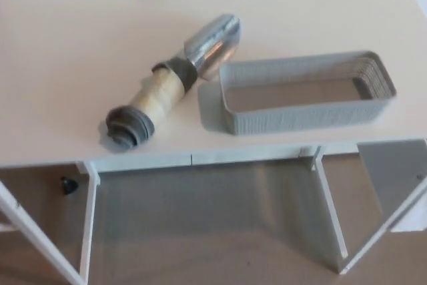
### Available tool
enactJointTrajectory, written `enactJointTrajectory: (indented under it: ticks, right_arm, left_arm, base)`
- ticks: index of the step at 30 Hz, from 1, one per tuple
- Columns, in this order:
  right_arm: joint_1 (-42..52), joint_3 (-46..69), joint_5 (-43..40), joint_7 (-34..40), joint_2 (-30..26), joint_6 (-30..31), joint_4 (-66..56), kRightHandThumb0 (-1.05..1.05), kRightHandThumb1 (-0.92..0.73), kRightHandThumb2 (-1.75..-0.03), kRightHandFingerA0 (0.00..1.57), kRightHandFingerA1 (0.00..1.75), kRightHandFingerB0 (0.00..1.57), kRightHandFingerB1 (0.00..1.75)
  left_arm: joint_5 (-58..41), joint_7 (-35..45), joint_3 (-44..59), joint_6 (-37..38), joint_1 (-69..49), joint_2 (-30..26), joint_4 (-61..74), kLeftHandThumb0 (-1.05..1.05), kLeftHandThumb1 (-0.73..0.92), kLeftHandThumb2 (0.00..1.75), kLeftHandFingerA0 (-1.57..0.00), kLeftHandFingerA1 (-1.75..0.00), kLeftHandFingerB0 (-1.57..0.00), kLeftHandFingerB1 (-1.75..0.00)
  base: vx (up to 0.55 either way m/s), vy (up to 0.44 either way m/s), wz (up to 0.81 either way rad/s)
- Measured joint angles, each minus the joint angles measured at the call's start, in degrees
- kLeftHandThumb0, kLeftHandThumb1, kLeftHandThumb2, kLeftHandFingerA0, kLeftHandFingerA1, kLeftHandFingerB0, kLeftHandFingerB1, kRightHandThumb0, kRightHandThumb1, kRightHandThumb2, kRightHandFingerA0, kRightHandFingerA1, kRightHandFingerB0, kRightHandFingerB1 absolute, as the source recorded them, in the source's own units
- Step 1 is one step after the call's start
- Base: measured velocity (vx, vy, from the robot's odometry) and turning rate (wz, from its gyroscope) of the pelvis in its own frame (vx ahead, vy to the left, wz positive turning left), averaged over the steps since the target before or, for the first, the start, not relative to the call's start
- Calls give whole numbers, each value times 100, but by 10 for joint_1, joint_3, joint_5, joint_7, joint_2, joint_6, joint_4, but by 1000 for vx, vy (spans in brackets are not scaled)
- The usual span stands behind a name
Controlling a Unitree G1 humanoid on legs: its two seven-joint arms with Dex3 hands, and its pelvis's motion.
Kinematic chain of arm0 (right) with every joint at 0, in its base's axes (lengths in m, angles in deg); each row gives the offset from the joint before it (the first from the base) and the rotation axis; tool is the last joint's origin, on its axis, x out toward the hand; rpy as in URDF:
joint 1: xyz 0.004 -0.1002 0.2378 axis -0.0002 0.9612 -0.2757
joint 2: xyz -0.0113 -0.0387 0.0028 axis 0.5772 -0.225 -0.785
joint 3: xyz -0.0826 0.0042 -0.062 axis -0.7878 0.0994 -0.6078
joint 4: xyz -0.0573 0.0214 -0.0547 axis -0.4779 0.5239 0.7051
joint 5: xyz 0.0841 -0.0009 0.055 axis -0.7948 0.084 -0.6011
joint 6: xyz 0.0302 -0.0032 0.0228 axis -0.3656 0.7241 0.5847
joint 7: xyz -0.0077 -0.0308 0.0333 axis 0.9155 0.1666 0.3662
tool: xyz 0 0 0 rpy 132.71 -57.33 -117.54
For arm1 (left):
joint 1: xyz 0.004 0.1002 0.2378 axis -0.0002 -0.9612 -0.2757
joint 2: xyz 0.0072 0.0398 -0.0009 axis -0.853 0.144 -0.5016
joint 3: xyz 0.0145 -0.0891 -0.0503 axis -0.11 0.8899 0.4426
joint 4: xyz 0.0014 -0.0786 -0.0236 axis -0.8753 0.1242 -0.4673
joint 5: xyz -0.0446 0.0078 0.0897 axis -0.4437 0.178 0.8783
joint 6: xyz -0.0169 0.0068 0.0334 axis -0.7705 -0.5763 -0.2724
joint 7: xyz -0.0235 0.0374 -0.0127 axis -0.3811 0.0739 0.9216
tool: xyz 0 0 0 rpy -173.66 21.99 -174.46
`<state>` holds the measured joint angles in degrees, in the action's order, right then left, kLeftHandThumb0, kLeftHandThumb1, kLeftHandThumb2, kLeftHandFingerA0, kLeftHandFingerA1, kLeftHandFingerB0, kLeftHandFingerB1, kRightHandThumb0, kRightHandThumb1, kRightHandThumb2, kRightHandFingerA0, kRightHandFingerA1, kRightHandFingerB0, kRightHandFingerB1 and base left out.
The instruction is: The robot walks towards a desk on which a shovel is kept on the left hand side and a container is kept on the right hand side. The robot picks up the shovel using its left hand and places it in the container.
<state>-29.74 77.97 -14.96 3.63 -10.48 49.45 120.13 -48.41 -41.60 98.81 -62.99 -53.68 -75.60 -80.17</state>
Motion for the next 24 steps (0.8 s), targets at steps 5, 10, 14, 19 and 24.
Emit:
enactJointTrajectory:
  ticks: [5, 10, 14, 19, 24]
  right_arm:
    - [-2, 0, 0, 0, 0, 0, -1, -31, -37, -51, 91, 54, 63, 51]
    - [0, -2, 0, -1, 1, 5, -14, -30, -37, -51, 92, 55, 63, 51]
    - [-1, 1, -1, 0, -5, 5, -19, -33, -37, -51, 90, 55, 62, 51]
    - [2, -2, 0, 1, -5, 9, -26, -33, -38, -50, 90, 53, 61, 50]
    - [10, -5, 0, 1, -4, 12, -37, -32, -37, -51, 90, 55, 62, 51]
  left_arm:
    - [0, 0, 0, 0, 0, 0, -1, -33, 59, 57, -39, -33, -30, -30]
    - [0, -2, -2, 0, -1, 1, 1, -41, 50, 69, -36, -41, -29, -39]
    - [3, -5, -8, 0, 2, 4, 6, -41, 51, 69, -37, -41, -29, -39]
    - [5, -6, -10, 0, 0, 4, 9, -41, 50, 69, -37, -41, -29, -39]
    - [6, -7, -12, -2, 2, 6, 4, -34, 58, 57, -44, -34, -32, -31]
  base:
    - [183, 2, 10]
    - [206, -173, 6]
    - [150, -286, 4]
    - [-7, 23, -2]
    - [-68, 172, 6]
